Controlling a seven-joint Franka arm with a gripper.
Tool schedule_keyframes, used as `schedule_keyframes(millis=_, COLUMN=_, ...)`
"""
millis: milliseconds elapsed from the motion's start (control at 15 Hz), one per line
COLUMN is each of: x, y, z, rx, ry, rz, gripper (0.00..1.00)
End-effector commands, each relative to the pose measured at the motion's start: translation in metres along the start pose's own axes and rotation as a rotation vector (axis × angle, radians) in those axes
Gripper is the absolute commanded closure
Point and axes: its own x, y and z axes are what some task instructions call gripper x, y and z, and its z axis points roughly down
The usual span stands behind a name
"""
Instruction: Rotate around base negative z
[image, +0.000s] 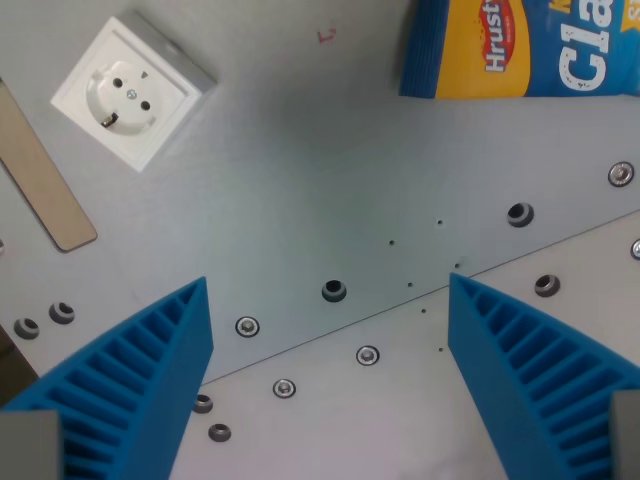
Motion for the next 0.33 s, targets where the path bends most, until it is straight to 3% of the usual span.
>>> schedule_keyframes(millis=67, x=-0.0002, y=0.0001, z=-0.0025, rx=0.005, ry=0.002, rz=0.172, gripper=0.00)
schedule_keyframes(millis=333, x=-0.0002, y=0.0001, z=-0.0025, rx=0.006, ry=0.001, rz=0.225, gripper=0.00)
